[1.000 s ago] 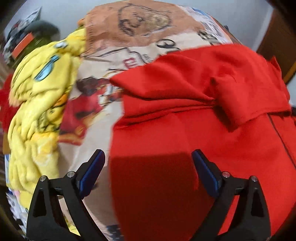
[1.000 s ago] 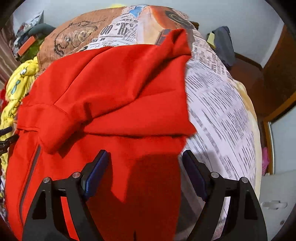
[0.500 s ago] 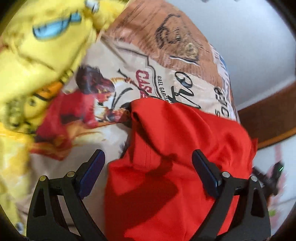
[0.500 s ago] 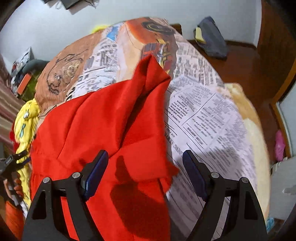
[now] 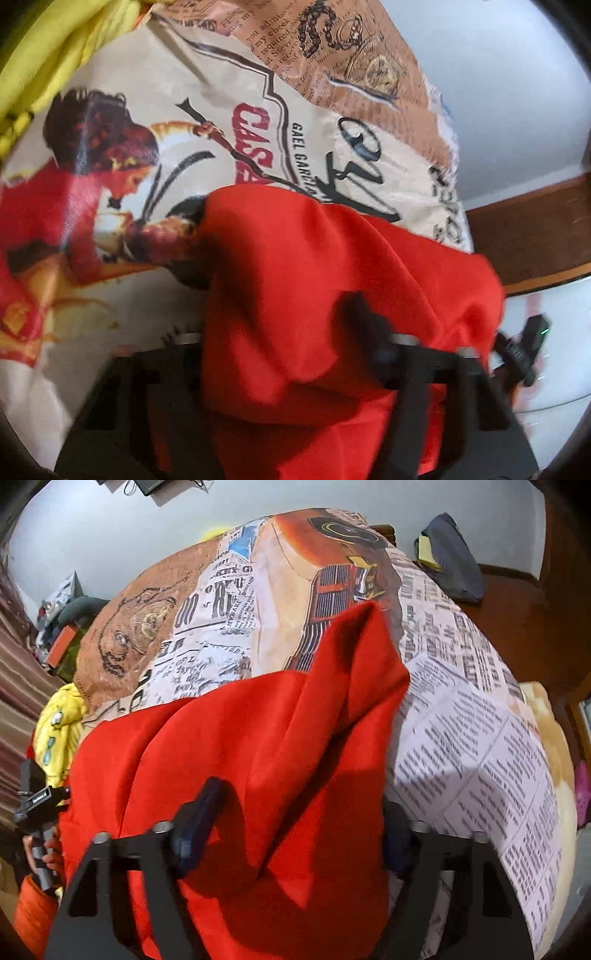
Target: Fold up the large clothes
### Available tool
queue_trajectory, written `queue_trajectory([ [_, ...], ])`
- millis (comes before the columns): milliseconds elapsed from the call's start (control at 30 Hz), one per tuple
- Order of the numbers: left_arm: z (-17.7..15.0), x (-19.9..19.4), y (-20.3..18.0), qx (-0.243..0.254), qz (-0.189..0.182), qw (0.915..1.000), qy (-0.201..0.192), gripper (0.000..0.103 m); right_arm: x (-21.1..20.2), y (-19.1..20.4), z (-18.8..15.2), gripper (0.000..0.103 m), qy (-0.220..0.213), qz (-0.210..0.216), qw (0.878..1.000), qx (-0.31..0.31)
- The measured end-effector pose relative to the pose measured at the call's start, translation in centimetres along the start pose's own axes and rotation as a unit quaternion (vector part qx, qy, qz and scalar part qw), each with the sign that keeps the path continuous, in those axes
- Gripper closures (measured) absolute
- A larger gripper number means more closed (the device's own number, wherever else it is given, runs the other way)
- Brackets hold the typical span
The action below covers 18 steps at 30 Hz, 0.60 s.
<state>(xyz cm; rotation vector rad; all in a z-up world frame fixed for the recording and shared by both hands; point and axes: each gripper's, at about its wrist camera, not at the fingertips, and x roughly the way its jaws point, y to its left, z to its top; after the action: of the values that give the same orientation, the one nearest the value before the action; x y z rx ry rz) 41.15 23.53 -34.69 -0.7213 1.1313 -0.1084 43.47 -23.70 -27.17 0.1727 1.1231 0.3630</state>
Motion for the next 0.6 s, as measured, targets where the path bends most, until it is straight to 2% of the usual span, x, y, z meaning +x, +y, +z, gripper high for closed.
queue_trajectory([
  [33,0.0,0.0,0.1,0.0,0.0,1.0,0.002,0.072,0.0,0.1,0.1,0.06,0.0,-0.001,1.0,-0.003],
  [67,0.0,-0.1,0.1,-0.001,-0.001,1.0,-0.002,0.076,0.0,0.1,0.3,0.067,0.002,0.007,1.0,-0.001],
  [100,0.0,-0.5,0.0,0.001,0.003,0.9999,-0.01,0.083,-0.1,0.1,0.4,0.08,0.005,0.021,1.0,0.004],
  [133,0.0,-1.0,-0.4,0.008,0.01,0.9997,-0.019,0.086,-0.2,0.1,0.5,0.083,0.006,0.03,1.0,0.008],
  [300,0.5,-4.4,-3.4,0.067,0.059,0.993,-0.077,0.092,-1.0,1.1,1.3,0.086,-0.008,0.025,1.0,0.004],
  [600,4.2,-10.4,-9.2,0.155,0.11,0.9651,-0.18,0.092,-2.2,5.0,5.8,0.089,-0.058,0.028,0.997,-0.032],
])
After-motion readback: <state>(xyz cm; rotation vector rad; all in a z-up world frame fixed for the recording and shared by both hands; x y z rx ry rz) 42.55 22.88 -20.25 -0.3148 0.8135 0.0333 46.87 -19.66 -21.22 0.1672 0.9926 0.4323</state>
